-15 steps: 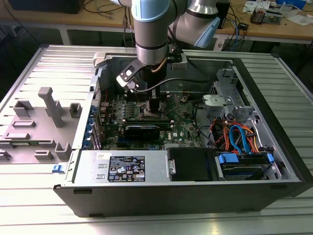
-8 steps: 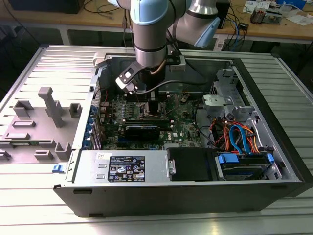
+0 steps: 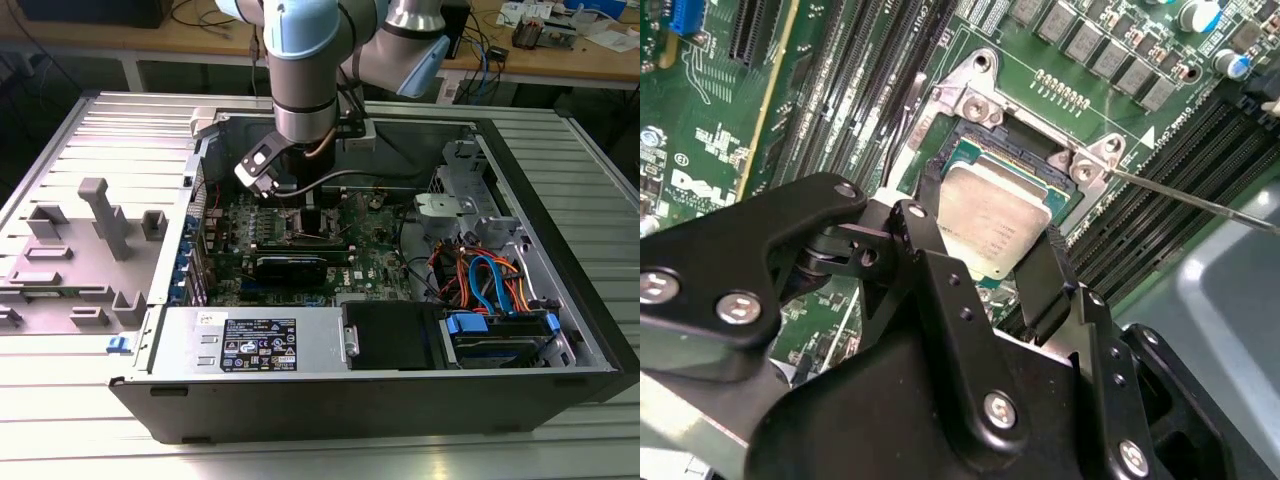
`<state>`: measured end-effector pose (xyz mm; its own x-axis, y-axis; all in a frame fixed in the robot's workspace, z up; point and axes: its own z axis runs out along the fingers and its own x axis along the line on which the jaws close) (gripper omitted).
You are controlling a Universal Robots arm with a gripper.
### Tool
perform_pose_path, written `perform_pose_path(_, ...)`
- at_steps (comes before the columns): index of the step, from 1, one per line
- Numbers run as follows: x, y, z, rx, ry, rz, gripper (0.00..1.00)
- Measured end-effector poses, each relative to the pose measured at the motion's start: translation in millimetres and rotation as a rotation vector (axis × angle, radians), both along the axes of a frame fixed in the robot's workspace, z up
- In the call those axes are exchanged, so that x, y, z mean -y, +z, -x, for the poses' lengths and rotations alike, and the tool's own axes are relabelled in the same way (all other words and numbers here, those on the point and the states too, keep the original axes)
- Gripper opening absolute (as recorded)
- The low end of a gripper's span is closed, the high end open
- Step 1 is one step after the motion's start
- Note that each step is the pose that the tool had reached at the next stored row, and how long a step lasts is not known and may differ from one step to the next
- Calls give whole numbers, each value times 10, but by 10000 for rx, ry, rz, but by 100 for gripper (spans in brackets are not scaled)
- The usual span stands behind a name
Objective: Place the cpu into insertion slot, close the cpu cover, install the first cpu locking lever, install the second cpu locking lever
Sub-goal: 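Place the cpu into insertion slot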
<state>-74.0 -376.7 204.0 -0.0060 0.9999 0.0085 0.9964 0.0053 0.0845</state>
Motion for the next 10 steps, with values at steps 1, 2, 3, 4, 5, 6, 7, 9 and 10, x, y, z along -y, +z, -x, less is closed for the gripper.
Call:
perform_pose_path(1,-1,-1,0,0,-2,29,55)
perform_pose_path(2,-1,-2,0,0,-2,43,55)
perform_pose_path(3,-2,-2,0,0,-2,48,55)
perform_pose_path(4,-6,-3,1,2,-5,58,55)
perform_pose_path(5,-13,-3,1,1,-5,85,55)
perform_pose_path(6,-25,-7,0,1,-4,139,55)
perform_pose_path(7,-32,-11,0,1,-4,159,55)
perform_pose_path(9,-43,-25,0,2,-4,205,55)
perform_pose_path(10,-45,-34,0,1,-4,230,55)
